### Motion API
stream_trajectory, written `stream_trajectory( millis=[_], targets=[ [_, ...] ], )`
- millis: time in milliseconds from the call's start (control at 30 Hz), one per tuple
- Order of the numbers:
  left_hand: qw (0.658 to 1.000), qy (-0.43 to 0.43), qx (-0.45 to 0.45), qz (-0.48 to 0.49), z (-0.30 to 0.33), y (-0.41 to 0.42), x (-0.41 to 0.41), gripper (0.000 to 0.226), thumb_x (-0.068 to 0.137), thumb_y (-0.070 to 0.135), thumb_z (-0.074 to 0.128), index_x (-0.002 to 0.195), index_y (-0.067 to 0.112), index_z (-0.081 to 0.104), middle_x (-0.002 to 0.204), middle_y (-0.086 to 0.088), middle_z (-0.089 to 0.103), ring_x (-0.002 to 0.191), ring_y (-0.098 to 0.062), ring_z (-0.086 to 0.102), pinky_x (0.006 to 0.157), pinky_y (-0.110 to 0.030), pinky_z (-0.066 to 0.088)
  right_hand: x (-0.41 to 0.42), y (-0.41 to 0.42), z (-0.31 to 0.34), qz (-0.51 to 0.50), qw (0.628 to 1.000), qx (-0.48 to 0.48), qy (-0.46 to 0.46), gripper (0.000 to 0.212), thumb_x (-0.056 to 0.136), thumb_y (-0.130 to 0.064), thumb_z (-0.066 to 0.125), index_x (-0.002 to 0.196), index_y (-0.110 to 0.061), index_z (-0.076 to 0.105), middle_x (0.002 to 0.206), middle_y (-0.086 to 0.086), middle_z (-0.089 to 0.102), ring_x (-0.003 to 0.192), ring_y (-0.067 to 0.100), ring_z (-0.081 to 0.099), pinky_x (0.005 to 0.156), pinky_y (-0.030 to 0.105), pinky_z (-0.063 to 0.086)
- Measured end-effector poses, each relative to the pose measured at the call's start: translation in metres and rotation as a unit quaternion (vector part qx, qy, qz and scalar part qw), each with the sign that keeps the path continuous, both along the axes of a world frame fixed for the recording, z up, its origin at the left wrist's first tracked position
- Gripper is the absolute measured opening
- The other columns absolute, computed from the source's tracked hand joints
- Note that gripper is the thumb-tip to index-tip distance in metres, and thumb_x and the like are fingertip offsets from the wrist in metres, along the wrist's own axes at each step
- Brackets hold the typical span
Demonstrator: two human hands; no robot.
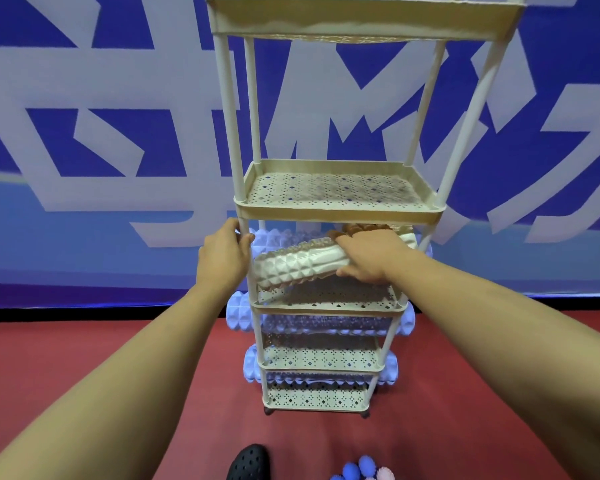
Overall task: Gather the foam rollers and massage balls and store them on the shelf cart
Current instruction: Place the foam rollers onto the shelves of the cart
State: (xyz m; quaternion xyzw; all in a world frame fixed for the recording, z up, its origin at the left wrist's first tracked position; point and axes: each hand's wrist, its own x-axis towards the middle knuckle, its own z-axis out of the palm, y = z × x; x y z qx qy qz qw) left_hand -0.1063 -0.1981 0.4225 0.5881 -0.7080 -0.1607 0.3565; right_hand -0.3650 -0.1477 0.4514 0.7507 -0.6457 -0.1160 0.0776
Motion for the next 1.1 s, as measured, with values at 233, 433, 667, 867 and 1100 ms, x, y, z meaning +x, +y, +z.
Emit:
stream_trajectory(
  millis=[233,433,667,867,1100],
  targets=[
    [1.000,0.000,-0.007,-0.003,-0.001,-0.001,0.003,0.018,0.104,0.030,0.053,0.104,0.013,0.060,0.101,-0.005,0.071,0.090,-0.036,0.065,0.080,-0.047,0.050,-0.008,-0.010,0.006,-0.094,0.986,0.031,-0.134,0.050,0.100,-0.061,0.045,0.078,-0.016,0.049,0.079,0.001,0.056,0.083,0.029,0.058,0.076,0.039,0.048],
    [1.000,0.002,-0.013,0.002,-0.001,0.000,0.001,0.018,0.104,0.031,0.054,0.106,0.014,0.060,0.105,-0.006,0.072,0.095,-0.034,0.064,0.080,-0.044,0.049,-0.007,-0.005,-0.020,-0.065,0.993,-0.012,-0.094,0.061,0.091,-0.068,0.055,0.128,-0.019,0.056,0.120,0.006,0.066,0.108,0.031,0.062,0.091,0.042,0.051],
    [1.000,0.008,-0.011,0.001,-0.002,0.000,0.001,0.015,0.104,0.032,0.054,0.105,0.018,0.060,0.105,-0.004,0.073,0.096,-0.031,0.065,0.077,-0.039,0.044,-0.006,0.001,-0.025,-0.071,0.991,-0.034,-0.106,0.081,0.084,-0.069,0.064,0.149,-0.028,0.039,0.137,0.005,0.057,0.123,0.031,0.057,0.097,0.042,0.047],
    [1.000,0.007,-0.012,0.004,-0.005,-0.001,0.001,0.018,0.104,0.032,0.054,0.108,0.016,0.061,0.109,-0.004,0.073,0.101,-0.028,0.065,0.079,-0.039,0.045,-0.008,0.004,-0.042,-0.085,0.985,-0.029,-0.150,0.042,0.093,-0.063,0.058,0.099,-0.022,0.046,0.112,0.008,0.068,0.106,0.034,0.063,0.077,0.041,0.043],
    [1.000,0.013,-0.007,0.004,-0.003,0.000,-0.002,0.017,0.104,0.032,0.054,0.109,0.016,0.061,0.109,-0.004,0.073,0.099,-0.027,0.065,0.079,-0.038,0.045,0.001,0.008,-0.049,-0.114,0.981,-0.067,-0.144,0.039,0.095,-0.054,0.060,0.117,-0.022,0.054,0.112,0.007,0.067,0.108,0.035,0.060,0.092,0.046,0.037]
  ],
)
